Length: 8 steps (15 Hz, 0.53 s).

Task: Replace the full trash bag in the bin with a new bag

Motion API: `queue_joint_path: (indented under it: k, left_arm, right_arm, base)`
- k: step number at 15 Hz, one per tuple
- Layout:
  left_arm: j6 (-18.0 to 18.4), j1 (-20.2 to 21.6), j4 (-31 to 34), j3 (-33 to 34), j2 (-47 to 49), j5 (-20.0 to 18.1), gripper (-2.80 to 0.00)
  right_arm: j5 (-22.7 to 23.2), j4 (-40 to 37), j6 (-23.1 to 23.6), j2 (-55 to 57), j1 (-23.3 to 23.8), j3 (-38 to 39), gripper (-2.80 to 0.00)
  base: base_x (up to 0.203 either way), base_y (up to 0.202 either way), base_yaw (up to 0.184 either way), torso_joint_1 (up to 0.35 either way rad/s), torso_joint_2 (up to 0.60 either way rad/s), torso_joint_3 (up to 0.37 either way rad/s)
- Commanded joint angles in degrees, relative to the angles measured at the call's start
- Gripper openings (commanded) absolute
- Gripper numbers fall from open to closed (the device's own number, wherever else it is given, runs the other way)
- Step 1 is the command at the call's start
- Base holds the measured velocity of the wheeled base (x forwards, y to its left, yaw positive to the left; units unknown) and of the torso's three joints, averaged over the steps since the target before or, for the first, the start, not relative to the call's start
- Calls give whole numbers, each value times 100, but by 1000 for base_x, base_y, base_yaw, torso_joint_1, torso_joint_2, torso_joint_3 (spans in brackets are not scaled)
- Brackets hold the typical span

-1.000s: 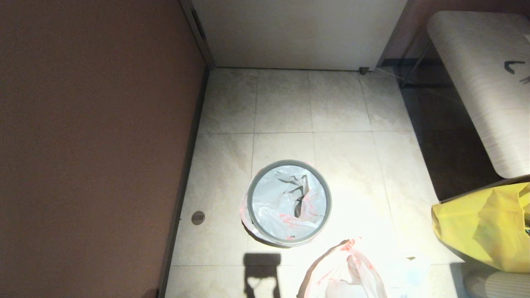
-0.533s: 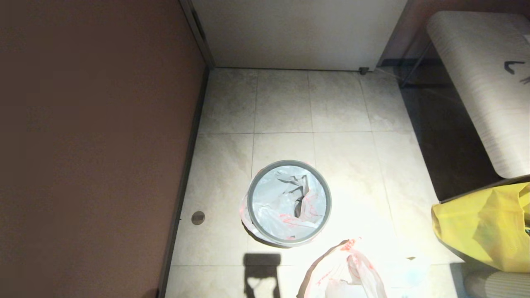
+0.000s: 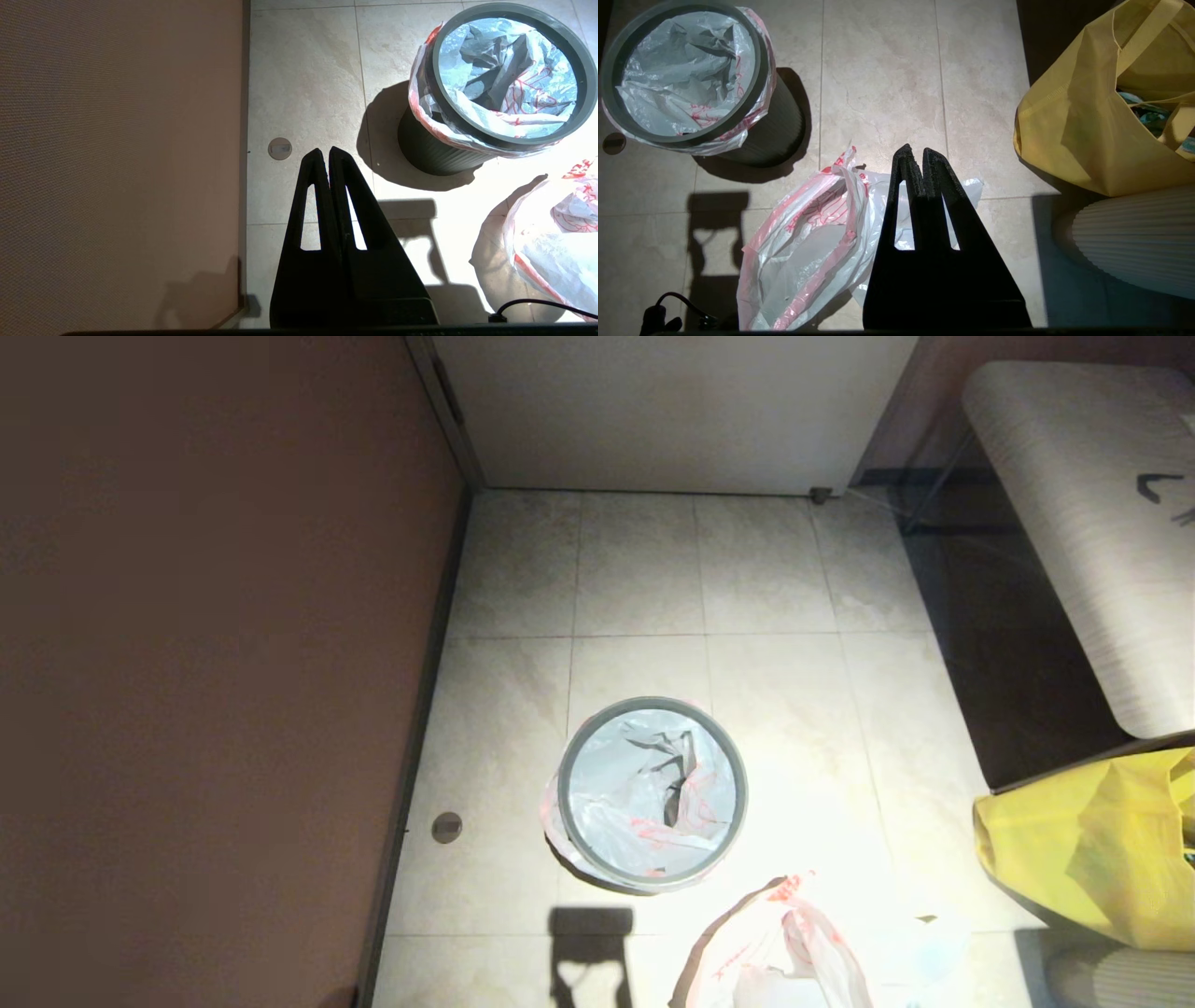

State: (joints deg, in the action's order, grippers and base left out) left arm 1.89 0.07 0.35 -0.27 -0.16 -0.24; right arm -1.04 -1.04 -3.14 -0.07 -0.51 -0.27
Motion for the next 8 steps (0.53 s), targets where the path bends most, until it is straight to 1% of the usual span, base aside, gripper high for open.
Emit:
queue_joint_path:
  k: [1, 8]
  left_arm:
    - [4, 1, 0, 0, 7, -2, -280]
    - [4, 1, 0, 0, 7, -2, -280]
  right_arm:
    - [-2, -2, -3, 13, -2, 0, -280]
    - [-2, -2, -11, 7, -2, 0, -280]
  base:
    - [0, 0, 0, 0, 0, 0]
    - [0, 0, 0, 0, 0, 0]
